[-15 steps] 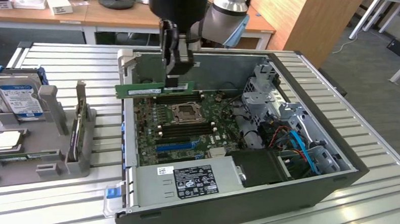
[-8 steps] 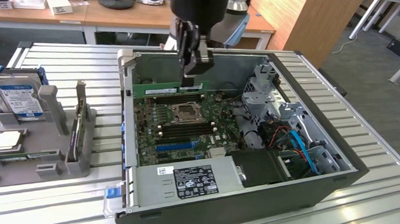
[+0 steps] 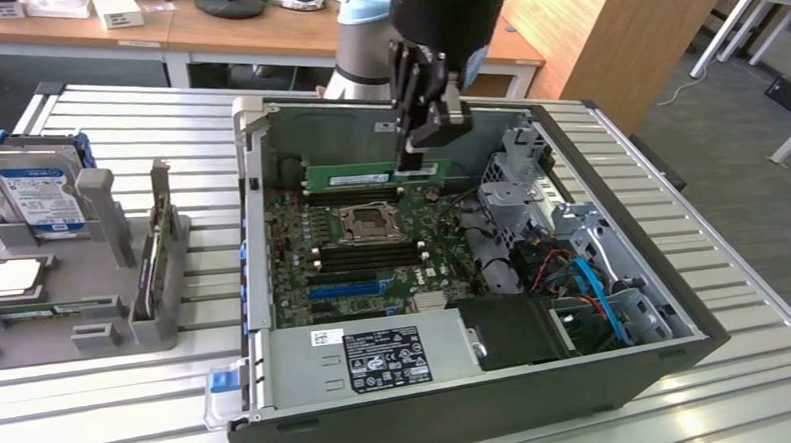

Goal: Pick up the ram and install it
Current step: 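Pick up the ram and move it above insertion slot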

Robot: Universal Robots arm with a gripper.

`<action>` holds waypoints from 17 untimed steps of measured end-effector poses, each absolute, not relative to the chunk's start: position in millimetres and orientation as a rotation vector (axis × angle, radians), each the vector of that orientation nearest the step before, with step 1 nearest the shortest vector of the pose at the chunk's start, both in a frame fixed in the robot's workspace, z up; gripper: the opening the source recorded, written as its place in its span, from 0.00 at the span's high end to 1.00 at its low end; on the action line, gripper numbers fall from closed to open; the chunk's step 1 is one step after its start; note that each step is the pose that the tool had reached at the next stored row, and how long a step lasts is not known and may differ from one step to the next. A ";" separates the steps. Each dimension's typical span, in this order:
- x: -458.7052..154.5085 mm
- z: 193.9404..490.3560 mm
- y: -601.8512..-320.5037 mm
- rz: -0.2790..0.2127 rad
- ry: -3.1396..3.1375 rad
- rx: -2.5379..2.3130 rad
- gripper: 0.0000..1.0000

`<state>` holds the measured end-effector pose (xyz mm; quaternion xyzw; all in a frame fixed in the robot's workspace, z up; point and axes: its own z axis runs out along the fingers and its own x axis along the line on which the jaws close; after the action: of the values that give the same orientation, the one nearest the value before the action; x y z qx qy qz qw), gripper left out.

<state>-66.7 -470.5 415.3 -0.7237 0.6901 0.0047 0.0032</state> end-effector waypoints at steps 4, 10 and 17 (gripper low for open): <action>-48.6 415.3 -470.5 0.015 2.162 -2.270 0.88; -37.7 415.3 -470.5 0.015 2.168 -2.264 0.88; -37.5 415.2 -470.4 0.015 2.195 -2.238 0.88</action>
<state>-37.5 -470.4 415.2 -0.7138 0.7003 0.0048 0.0034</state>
